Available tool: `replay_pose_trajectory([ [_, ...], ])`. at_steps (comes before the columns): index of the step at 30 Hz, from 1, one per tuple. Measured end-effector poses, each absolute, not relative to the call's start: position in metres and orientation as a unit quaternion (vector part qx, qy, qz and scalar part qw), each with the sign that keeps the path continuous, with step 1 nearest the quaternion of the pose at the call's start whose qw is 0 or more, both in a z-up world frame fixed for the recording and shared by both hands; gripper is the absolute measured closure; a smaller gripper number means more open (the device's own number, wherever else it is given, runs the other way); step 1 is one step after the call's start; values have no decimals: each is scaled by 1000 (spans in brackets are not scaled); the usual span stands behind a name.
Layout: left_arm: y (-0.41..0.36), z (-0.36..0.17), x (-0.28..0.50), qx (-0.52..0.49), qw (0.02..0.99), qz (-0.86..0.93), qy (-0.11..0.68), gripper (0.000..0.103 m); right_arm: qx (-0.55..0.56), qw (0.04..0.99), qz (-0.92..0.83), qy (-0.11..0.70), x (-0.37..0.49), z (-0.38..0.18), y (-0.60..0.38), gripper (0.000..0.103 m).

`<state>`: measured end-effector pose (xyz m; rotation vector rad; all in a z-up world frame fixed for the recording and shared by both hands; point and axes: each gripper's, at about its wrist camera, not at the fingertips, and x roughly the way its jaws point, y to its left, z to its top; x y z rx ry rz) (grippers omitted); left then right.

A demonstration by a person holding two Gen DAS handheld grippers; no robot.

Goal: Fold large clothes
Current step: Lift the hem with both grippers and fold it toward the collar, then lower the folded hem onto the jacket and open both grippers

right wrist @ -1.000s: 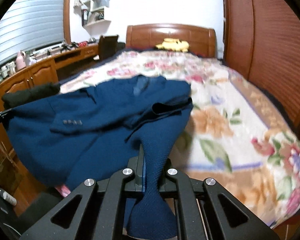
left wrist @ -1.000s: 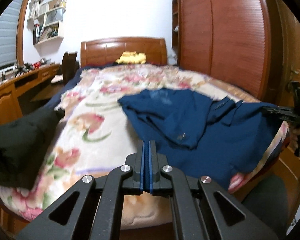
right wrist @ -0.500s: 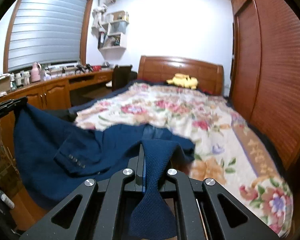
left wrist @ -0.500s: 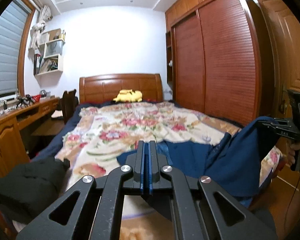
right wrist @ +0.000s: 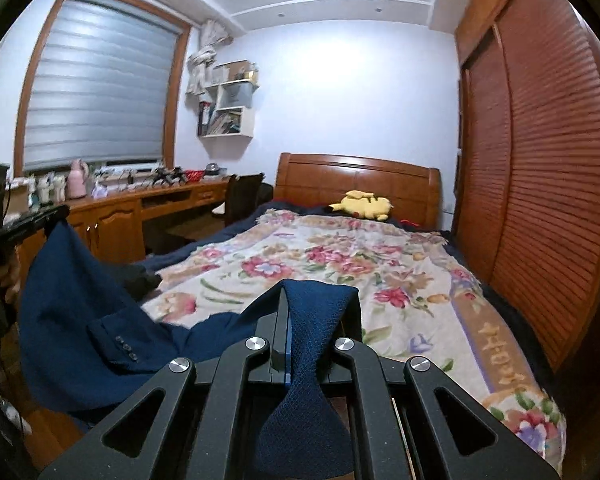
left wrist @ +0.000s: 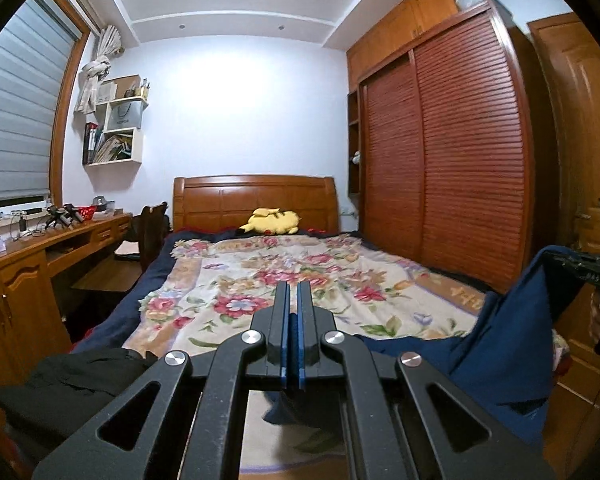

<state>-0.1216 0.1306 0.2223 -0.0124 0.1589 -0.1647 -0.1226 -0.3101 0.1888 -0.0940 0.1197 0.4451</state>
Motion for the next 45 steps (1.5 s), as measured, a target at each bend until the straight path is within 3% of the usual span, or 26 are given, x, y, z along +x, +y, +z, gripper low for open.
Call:
replay_pose_trajectory([
  [15, 140, 135, 59, -3, 981, -10, 192, 100, -42, 969, 165, 178, 65, 141, -238, 98],
  [22, 148, 99, 130, -18, 973, 14, 231, 99, -30, 970, 145, 191, 141, 145, -227, 98],
  [30, 138, 96, 183, -1, 972, 47, 231, 99, -49, 976, 115, 181, 206, 128, -202, 98],
  [38, 117, 65, 219, 18, 957, 27, 290, 99, -67, 957, 97, 263, 249, 88, -176, 98],
  [40, 109, 58, 216, 29, 954, 20, 296, 95, -81, 950, 98, 285, 255, 79, -172, 98],
  [44, 103, 50, 198, 37, 955, -15, 294, 60, -84, 946, 108, 295, 249, 76, -172, 89],
  [45, 102, 49, 194, 35, 955, -23, 295, 58, -80, 946, 111, 295, 247, 79, -174, 86],
])
